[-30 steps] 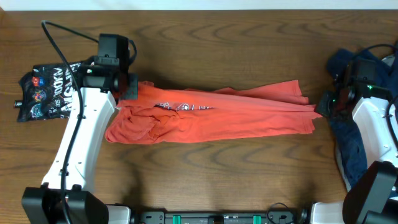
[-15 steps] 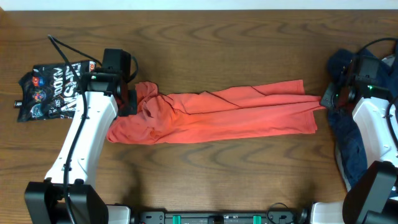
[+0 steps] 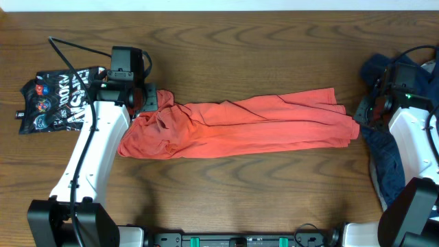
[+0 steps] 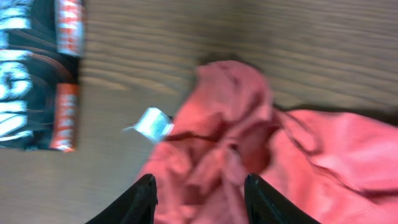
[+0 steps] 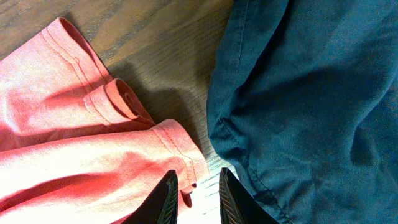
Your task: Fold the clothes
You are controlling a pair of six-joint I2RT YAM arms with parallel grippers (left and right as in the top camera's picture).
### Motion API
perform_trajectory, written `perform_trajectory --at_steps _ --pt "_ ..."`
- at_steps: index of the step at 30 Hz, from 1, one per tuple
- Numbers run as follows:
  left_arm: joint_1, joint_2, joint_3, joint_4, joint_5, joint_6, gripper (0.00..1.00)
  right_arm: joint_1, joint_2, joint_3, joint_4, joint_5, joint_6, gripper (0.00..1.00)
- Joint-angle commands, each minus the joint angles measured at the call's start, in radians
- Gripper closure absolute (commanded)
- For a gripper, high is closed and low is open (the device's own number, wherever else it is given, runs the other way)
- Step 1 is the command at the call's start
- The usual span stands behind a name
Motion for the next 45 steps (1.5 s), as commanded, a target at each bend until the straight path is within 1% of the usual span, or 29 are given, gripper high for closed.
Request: perform_trajectory --at_steps 1,4,6,8,10,11,12,13,17,22,26,30,35,37,41,44,45 --pt "0.004 0.054 -0.005 -0.009 0.148 -0.003 0.52 -0.007 0.006 -0.002 -0.005 0.014 -0.002 0.78" --pt "0.004 0.116 -0.014 -0.012 0.228 -0.013 0.53 -0.006 0.006 -0.003 -0.005 0.014 -0.002 0.78" --pt "0.004 0.159 -0.014 -0.014 0.286 -0.013 0.62 -0.006 0.006 -0.003 -0.004 0.014 -0.002 0.78" --pt "0.004 0.202 -0.014 -0.016 0.312 -0.013 0.73 -0.006 0.006 -0.003 -0.005 0.014 -0.002 0.78" --pt "0.004 0.225 -0.014 -0.024 0.329 -0.013 0.75 -0.006 0.006 -0.003 -0.005 0.014 -0.002 0.78" --pt "0.004 0.232 -0.014 -0.032 0.332 -0.013 0.81 -0.006 0.006 -0.003 -0.005 0.014 -0.002 0.78" --pt "0.004 0.235 -0.014 -0.042 0.329 -0.011 0.91 -0.006 0.006 -0.003 -0.005 0.014 -0.002 0.78" --pt "0.005 0.235 -0.014 -0.055 0.327 -0.004 0.94 -0.006 0.006 -0.003 -0.005 0.014 -0.002 0.78" --pt "0.027 0.197 0.001 -0.095 0.325 0.002 0.94 -0.006 0.006 -0.003 -0.005 0.015 -0.002 0.78" --pt "0.084 0.047 0.018 -0.1 0.314 -0.001 0.94 -0.006 0.006 -0.003 -0.001 0.015 -0.002 0.78" --pt "0.108 -0.026 0.016 -0.111 0.187 -0.035 0.94 -0.006 0.006 -0.003 0.0 0.015 -0.002 0.78" --pt "0.108 -0.012 -0.004 -0.156 0.16 -0.035 0.94 -0.006 0.006 -0.003 0.0 0.014 -0.002 0.78" --pt "0.108 0.026 -0.094 -0.157 0.159 -0.036 0.94 -0.006 0.006 -0.003 -0.002 0.014 -0.002 0.78" --pt "0.109 0.036 -0.145 -0.138 0.154 -0.036 0.94 -0.006 0.006 -0.003 -0.005 0.014 -0.002 0.78" --pt "0.109 0.048 -0.25 -0.05 0.077 -0.035 0.94 -0.006 0.006 -0.003 -0.013 0.014 -0.002 0.77" --pt "0.109 0.048 -0.292 -0.002 0.026 -0.035 0.83 -0.006 0.006 -0.003 -0.031 0.014 -0.002 0.75" --pt "0.109 0.048 -0.292 0.002 0.02 -0.035 0.79 -0.006 0.006 -0.003 -0.039 0.014 -0.002 0.75"
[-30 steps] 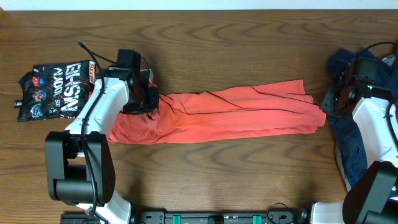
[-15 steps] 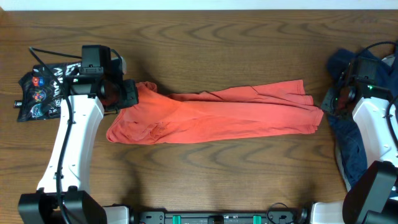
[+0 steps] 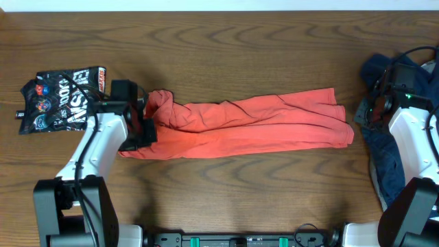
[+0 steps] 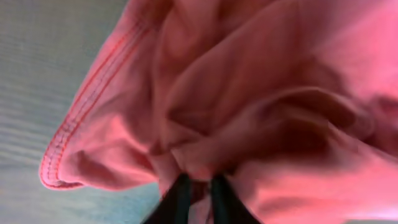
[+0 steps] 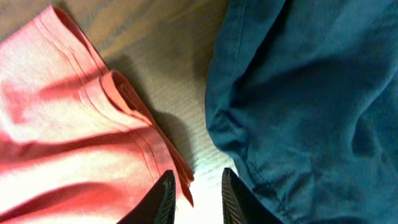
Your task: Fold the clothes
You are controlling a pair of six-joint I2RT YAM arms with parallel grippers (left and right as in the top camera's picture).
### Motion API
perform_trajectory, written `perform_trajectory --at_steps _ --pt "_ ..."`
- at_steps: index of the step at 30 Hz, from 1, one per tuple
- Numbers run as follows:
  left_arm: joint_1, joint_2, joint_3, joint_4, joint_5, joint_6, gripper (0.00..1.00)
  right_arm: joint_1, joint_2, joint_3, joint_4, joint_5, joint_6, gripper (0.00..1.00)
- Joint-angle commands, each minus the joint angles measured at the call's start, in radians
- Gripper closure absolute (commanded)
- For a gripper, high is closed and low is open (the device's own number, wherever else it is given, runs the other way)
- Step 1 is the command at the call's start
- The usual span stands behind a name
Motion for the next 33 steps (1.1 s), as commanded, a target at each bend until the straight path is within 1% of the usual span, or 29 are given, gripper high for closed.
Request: perform_trajectory --at_steps 1,3,6,9,10,12,15,17,18,19,20,21,25,28,30,31,33 --pt "0.005 0.002 -0.008 0.019 -0.074 -0.006 0.71 -0.007 0.006 -0.003 -0.019 0.014 -0.003 0.73" --pt "0.005 0.002 -0.008 0.038 -0.074 -0.006 0.64 -0.007 0.006 -0.003 -0.042 0.013 -0.016 0.72" --pt "0.005 0.002 -0.008 0.04 -0.074 -0.026 0.59 -0.007 0.006 -0.004 -0.053 -0.038 -0.073 0.69" --pt "0.005 0.0 -0.007 0.015 -0.073 -0.04 0.59 -0.006 0.006 -0.01 -0.05 -0.131 -0.143 0.58" --pt "0.005 0.0 -0.005 0.003 -0.074 -0.04 0.63 -0.007 0.006 -0.014 -0.047 -0.145 -0.156 0.55" --pt "0.005 -0.006 0.008 -0.023 -0.074 -0.04 0.65 -0.007 0.006 -0.031 -0.03 -0.143 -0.163 0.51" --pt "0.005 -0.038 0.037 -0.035 -0.073 -0.04 0.65 -0.007 0.006 -0.065 0.01 -0.144 -0.171 0.46" --pt "0.005 -0.066 0.056 -0.021 -0.073 -0.04 0.59 -0.007 0.006 -0.09 0.045 -0.144 -0.171 0.44" --pt "0.005 -0.081 0.063 -0.001 -0.073 -0.04 0.51 -0.007 0.006 -0.104 0.066 -0.144 -0.171 0.42" --pt "0.004 -0.094 0.067 0.024 -0.073 -0.04 0.39 -0.006 0.006 -0.116 0.084 -0.144 -0.171 0.41" --pt "0.004 -0.103 0.067 0.053 -0.071 -0.04 0.33 -0.007 0.006 -0.126 0.1 -0.144 -0.171 0.4" --pt "0.004 -0.109 0.067 0.09 -0.06 -0.04 0.3 -0.007 0.006 -0.137 0.115 -0.145 -0.171 0.38" --pt "0.004 -0.1 0.066 0.212 -0.003 -0.04 0.25 -0.006 0.006 -0.154 0.133 -0.145 -0.17 0.37" --pt "0.002 -0.065 0.066 0.312 0.074 -0.039 0.25 -0.006 0.006 -0.154 0.136 -0.145 -0.17 0.36" --pt "-0.004 -0.029 0.066 0.351 0.078 -0.039 0.25 -0.006 0.006 -0.154 0.136 -0.145 -0.17 0.36" --pt "-0.008 -0.01 0.066 0.363 0.078 -0.031 0.27 -0.006 0.006 -0.154 0.136 -0.145 -0.169 0.36" --pt "-0.023 0.04 0.066 0.393 0.101 0.011 0.33 -0.006 0.006 -0.154 0.136 -0.145 -0.166 0.36"
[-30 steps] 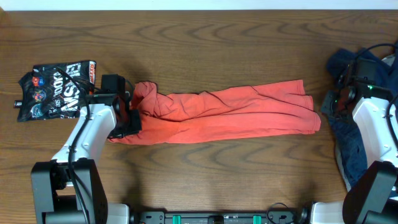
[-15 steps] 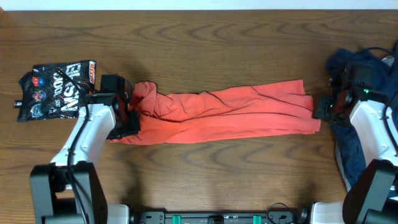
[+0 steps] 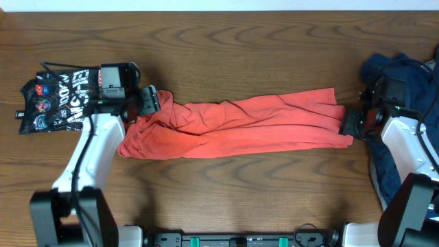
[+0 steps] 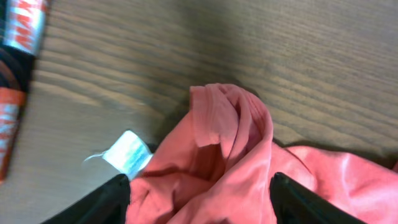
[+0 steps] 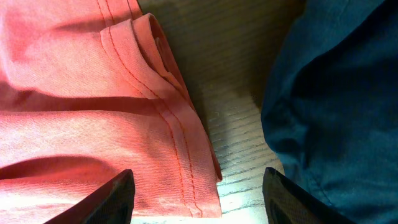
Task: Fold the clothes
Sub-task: 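Hold the shirt stretched between both grippers, adjusting the left end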
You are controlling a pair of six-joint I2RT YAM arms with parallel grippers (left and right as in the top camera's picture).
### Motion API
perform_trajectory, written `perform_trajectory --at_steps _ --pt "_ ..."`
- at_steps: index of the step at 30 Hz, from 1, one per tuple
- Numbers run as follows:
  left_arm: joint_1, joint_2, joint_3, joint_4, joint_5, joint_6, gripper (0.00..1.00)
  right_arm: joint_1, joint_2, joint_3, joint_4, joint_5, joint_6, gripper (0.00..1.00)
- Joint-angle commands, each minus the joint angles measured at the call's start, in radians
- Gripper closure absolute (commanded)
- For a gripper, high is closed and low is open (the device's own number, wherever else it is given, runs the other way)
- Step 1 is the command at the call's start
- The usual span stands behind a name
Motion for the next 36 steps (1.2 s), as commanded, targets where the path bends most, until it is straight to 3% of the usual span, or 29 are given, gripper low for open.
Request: perform_trajectory --at_steps 1,6,9,15,22,28,32,36 --pt "-0.024 0.085 0.013 0.033 0.064 0.068 0.36 -0.005 0.006 -0.006 0.003 -0.007 -0.008 0.35" --pt "-0.059 0.166 0.013 0.066 0.063 0.124 0.51 -0.005 0.006 -0.006 0.0 -0.007 -0.008 0.35" --pt "-0.061 0.188 0.013 0.066 0.059 0.123 0.72 -0.005 0.006 -0.006 -0.001 -0.006 -0.008 0.34" --pt "-0.061 0.174 0.013 0.066 0.045 0.122 0.91 -0.005 0.006 -0.006 0.0 -0.006 -0.008 0.34" --pt "-0.049 0.061 0.018 0.064 0.043 0.106 0.94 -0.005 0.006 -0.006 0.0 -0.006 -0.008 0.34" --pt "0.032 -0.017 0.018 0.032 0.037 -0.058 0.94 -0.005 0.006 -0.006 0.0 -0.006 -0.008 0.34" --pt "0.087 -0.008 0.012 -0.11 -0.036 -0.196 0.94 -0.005 0.006 -0.006 0.0 -0.006 -0.008 0.34" --pt "0.107 0.005 -0.024 -0.175 -0.074 -0.227 0.94 -0.005 0.006 -0.006 0.0 -0.006 -0.008 0.34"
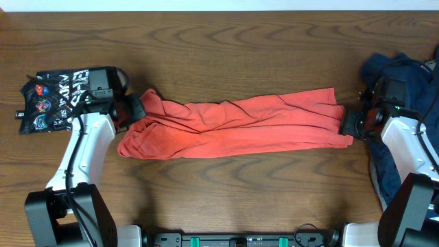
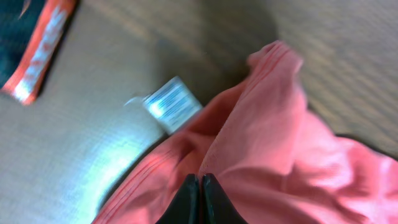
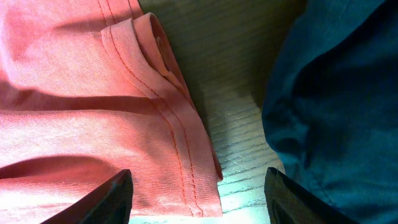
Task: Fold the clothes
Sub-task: 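Hold the shirt stretched between both grippers, adjusting the left end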
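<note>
A coral-red shirt [image 1: 240, 127] lies stretched left to right across the middle of the table. My left gripper [image 1: 132, 108] is at its upper left corner, shut on a fold of the shirt [image 2: 261, 143] just below the white neck label [image 2: 171, 102]. My right gripper [image 1: 348, 123] is at the shirt's right end. It stands wide open there [image 3: 198, 174], with the stitched hem [image 3: 180, 124] lying flat between its fingers.
A black printed garment [image 1: 55, 99] lies at the far left, its orange edge [image 2: 37, 56] close to my left gripper. A dark blue garment [image 1: 391, 75] is heaped at the right edge, right beside the hem [image 3: 336, 93]. Bare wooden table [image 1: 226, 199] runs along the front.
My left gripper was wide open over the collar; now it is shut on the fabric by the label and sits a little farther left. The right gripper and hem are unchanged.
At first my left gripper was open over the bunched collar end and the right stood nearly shut beside the hem. Then the left was shut on fabric lower down. Later both stood wide open, the right over the hem. Now the left grips near the label.
</note>
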You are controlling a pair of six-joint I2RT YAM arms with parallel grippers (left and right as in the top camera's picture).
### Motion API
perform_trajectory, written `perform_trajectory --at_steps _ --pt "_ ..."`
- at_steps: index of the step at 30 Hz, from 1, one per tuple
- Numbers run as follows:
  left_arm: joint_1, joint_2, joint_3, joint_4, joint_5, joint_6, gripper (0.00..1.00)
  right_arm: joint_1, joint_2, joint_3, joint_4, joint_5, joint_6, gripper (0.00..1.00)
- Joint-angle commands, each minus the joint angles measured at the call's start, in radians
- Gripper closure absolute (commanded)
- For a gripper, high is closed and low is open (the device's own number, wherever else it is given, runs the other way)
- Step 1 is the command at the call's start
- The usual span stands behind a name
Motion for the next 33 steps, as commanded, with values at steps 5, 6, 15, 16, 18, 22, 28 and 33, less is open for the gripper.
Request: perform_trajectory --at_steps 5,6,15,16,18,22,28,33 --pt "0.01 0.015 -0.059 -0.015 -0.135 -0.074 0.89 -0.006 0.006 -0.006 -0.003 -0.005 -0.008 0.34" --pt "0.01 0.015 -0.058 -0.017 -0.154 -0.073 0.89 -0.006 0.006 -0.006 -0.005 -0.005 -0.008 0.34" --pt "0.01 0.013 -0.045 0.116 -0.195 -0.043 0.66 -0.006 0.006 -0.006 -0.01 -0.005 -0.008 0.33" --pt "0.01 0.007 -0.028 0.115 -0.157 -0.019 0.66 -0.006 0.006 -0.006 -0.01 -0.005 -0.008 0.33" --pt "0.01 -0.018 0.004 0.119 -0.074 0.021 0.66 -0.006 0.006 -0.006 -0.01 -0.005 -0.008 0.33" --pt "-0.003 -0.056 0.023 0.222 0.163 0.115 0.66 -0.006 0.006 -0.006 -0.007 -0.005 -0.008 0.33" --pt "-0.036 0.021 0.023 0.297 0.215 0.123 0.67 -0.006 0.006 -0.006 -0.007 -0.005 -0.008 0.33" --pt "-0.042 0.149 0.023 0.358 0.213 0.123 0.49 -0.006 0.006 -0.006 -0.016 -0.006 -0.008 0.33"
